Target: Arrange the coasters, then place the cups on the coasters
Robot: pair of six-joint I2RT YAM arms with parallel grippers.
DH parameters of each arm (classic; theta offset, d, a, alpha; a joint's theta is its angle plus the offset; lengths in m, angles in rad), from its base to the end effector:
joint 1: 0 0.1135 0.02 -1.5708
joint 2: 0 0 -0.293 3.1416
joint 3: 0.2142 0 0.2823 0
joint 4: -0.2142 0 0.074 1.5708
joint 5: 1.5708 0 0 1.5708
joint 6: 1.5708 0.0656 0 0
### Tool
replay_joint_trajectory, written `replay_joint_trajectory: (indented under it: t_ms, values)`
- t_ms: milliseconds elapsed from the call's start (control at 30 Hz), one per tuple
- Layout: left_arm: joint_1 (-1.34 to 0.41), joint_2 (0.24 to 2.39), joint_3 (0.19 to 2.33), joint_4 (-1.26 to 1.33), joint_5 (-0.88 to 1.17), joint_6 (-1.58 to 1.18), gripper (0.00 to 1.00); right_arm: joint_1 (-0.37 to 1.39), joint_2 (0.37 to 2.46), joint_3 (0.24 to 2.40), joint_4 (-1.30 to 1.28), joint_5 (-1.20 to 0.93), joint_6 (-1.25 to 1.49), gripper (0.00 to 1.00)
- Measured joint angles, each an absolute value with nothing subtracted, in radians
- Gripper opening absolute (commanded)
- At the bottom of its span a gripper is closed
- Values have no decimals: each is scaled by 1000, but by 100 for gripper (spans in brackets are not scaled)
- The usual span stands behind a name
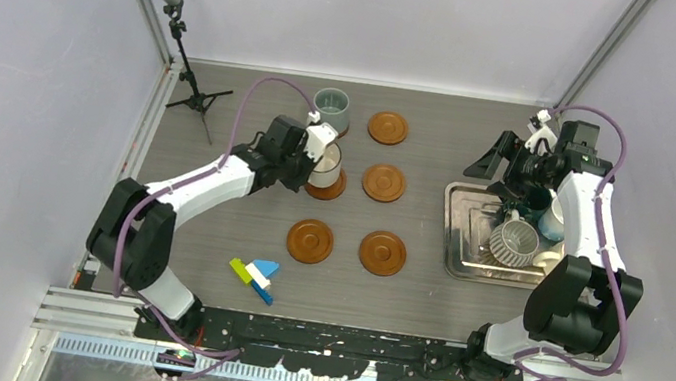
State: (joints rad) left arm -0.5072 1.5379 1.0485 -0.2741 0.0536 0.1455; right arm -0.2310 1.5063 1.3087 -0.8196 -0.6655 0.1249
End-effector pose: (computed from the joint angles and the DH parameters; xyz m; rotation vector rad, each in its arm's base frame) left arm 0.3329 -0.1890 0.2332 0.7774 2.2131 -0.2420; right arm 0.3494 -0.0406 0.3037 0.1965 2.4483 0.8068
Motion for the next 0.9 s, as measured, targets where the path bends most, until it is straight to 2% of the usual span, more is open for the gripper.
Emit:
replay_joint_trajectory:
  t_ms: [800, 900]
  values:
    - [-507, 1643, 1068, -259, 81, 129, 0, -231, 1512, 1308, -820, -663, 109, 84]
    - [-507, 1654, 1081, -260, 82, 129, 3, -231, 1512, 1308, -820, -663, 107, 84]
